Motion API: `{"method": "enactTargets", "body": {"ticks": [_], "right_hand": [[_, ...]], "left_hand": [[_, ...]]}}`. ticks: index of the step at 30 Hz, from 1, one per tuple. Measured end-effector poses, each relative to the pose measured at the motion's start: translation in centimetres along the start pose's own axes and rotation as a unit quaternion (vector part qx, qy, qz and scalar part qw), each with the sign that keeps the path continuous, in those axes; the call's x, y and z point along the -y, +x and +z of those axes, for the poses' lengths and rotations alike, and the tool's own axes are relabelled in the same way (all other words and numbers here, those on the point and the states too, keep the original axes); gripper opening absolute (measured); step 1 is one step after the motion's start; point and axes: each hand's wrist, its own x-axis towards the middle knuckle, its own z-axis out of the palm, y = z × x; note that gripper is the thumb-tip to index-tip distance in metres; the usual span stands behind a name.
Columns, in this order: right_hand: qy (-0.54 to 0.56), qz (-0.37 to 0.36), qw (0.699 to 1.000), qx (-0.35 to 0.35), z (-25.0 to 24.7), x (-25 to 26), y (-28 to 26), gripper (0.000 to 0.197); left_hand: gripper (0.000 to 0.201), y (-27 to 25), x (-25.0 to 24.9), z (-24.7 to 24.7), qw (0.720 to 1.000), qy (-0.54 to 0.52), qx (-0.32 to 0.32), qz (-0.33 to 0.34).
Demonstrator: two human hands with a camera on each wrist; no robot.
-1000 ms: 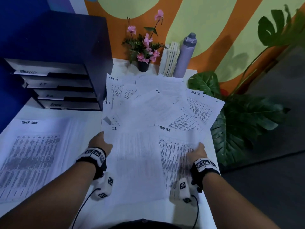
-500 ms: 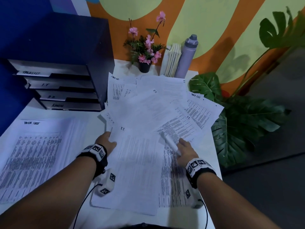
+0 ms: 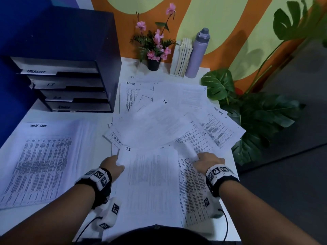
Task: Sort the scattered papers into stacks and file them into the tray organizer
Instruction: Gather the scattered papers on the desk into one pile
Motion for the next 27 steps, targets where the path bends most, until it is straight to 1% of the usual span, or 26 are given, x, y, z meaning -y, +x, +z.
{"method": "enactTargets", "body": {"ticks": [2, 3, 4, 5, 6, 7, 8, 10, 11, 12, 14, 16, 17, 18, 20, 22, 23, 25, 26, 27], "right_hand": [[0.099, -0.001, 0.995, 0.034, -0.4, 0.0, 0.2, 0.015], [0.143, -0.006, 0.989, 0.035, -0.6, 0.0, 0.3, 0.013], [0.174, -0.010, 0.985, 0.012, -0.9, 0.1, 0.3, 0.010], [0.198, -0.012, 0.980, -0.028, -1.3, 0.3, 0.2, 0.013], [0.223, -0.011, 0.972, -0.079, -1.9, 0.5, 0.0, 0.024], [0.245, -0.014, 0.961, -0.130, -2.6, 0.7, -0.1, 0.033], [0.260, -0.021, 0.949, -0.179, -3.5, 0.9, -0.3, 0.036], [0.287, -0.052, 0.918, -0.270, -5.5, 1.1, -0.2, 0.030], [0.314, -0.072, 0.896, -0.304, -6.5, 1.1, -0.1, 0.021], [0.347, -0.088, 0.877, -0.322, -7.4, 1.1, 0.2, 0.015], [0.431, -0.116, 0.838, -0.315, -8.8, 1.4, 0.6, 0.018], [0.516, -0.143, 0.801, -0.268, -9.0, 2.1, 0.8, 0.027], [0.541, -0.147, 0.794, -0.236, -8.7, 2.5, 0.9, 0.034], [0.559, -0.143, 0.791, -0.202, -8.0, 2.9, 0.9, 0.036], [0.570, -0.126, 0.797, -0.154, -6.0, 3.9, 0.8, 0.013], [0.589, -0.111, 0.793, -0.110, -3.7, 5.0, 1.0, 0.012], [0.598, -0.096, 0.790, -0.092, -2.8, 5.4, 1.1, 0.005], [0.601, -0.074, 0.793, -0.064, -1.2, 5.7, 1.7, 0.024], [0.600, -0.070, 0.795, -0.058, -0.7, 5.9, 1.8, 0.032], [0.586, -0.064, 0.806, -0.062, -0.4, 5.7, 1.9, 0.035]], "left_hand": [[0.013, -0.1, 0.2, -0.6, 0.999, -0.027, -0.018, -0.009], [0.021, 0.1, 0.3, -0.9, 0.998, -0.041, -0.045, -0.015], [0.032, 0.1, 0.3, -1.4, 0.995, -0.040, -0.084, -0.022], [0.037, 0.1, 0.1, -1.9, 0.992, -0.034, -0.123, -0.019], [0.035, -0.1, -0.3, -2.6, 0.987, -0.039, -0.153, -0.008], [0.028, -0.2, -0.8, -3.4, 0.983, -0.057, -0.176, 0.009], [0.021, -0.4, -1.4, -4.3, 0.978, -0.078, -0.192, 0.019], [0.017, -0.9, -2.6, -6.3, 0.965, -0.113, -0.236, 0.022], [0.018, -1.0, -3.1, -7.4, 0.956, -0.128, -0.264, 0.021], [0.017, -0.8, -3.2, -8.4, 0.948, -0.134, -0.288, 0.021], [0.010, 0.1, -3.3, -10.2, 0.934, -0.138, -0.329, 0.028], [0.009, 1.0, -3.6, -11.5, 0.924, -0.156, -0.349, 0.029], [0.009, 1.2, -4.0, -11.7, 0.923, -0.165, -0.347, 0.030], [0.008, 1.5, -4.7, -11.6, 0.924, -0.179, -0.334, 0.037], [0.010, 1.6, -6.2, -10.7, 0.928, -0.226, -0.291, 0.062], [0.018, 1.7, -7.6, -9.2, 0.931, -0.256, -0.244, 0.093], [0.023, 2.0, -7.9, -8.2, 0.938, -0.253, -0.217, 0.101], [0.039, 2.7, -8.3, -6.6, 0.953, -0.239, -0.161, 0.091], [0.043, 3.0, -8.2, -6.0, 0.959, -0.238, -0.136, 0.078], [0.044, 3.3, -8.0, -5.6, 0.959, -0.251, -0.114, 0.067]]}}
